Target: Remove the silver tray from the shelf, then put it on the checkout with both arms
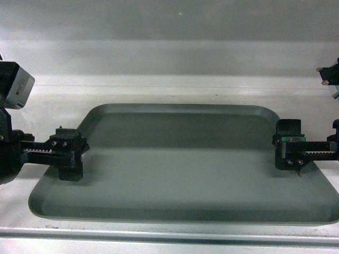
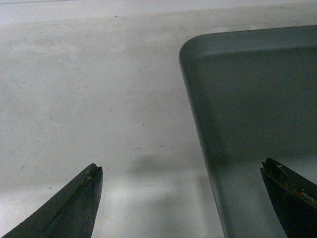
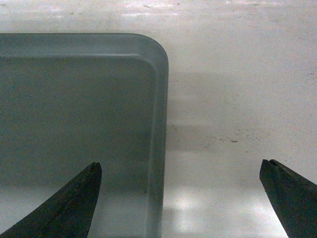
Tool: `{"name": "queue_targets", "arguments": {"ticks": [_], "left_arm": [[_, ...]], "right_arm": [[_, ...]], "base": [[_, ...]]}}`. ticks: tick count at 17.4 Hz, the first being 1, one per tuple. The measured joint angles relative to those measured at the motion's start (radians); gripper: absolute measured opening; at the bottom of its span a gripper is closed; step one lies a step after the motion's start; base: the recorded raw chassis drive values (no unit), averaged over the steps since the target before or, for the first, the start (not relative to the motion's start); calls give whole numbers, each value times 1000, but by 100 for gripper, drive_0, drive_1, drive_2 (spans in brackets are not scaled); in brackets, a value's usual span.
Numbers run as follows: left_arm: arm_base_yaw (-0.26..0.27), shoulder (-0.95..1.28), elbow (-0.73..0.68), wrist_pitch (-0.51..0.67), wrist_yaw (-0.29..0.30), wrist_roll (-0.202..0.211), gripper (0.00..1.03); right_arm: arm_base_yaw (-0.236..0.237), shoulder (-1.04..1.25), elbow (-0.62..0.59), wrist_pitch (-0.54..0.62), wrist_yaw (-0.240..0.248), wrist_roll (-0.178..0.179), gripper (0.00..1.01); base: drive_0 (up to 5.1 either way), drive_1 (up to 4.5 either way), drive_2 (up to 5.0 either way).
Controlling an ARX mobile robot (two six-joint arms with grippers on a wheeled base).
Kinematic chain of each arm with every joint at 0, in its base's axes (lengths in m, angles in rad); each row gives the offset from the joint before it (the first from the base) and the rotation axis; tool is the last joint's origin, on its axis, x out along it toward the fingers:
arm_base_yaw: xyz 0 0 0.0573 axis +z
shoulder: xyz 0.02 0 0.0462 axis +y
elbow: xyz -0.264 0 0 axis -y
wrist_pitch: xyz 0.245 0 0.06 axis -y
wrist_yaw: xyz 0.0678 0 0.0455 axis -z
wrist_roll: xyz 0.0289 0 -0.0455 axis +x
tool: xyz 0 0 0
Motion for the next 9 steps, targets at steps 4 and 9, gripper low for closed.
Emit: {"name": "queue_targets", "arguments": {"ticks": [4,9], "left_arm": [[-6,13,-8,8,-5,-1,98],[-53,37,-10,20,-32,-59,74]], "right_arm": [[0,14,18,-31,0,14,98],[9,55,34,-6,16,34,75]], "base": [[0,0,0],[0,0,0]]}}
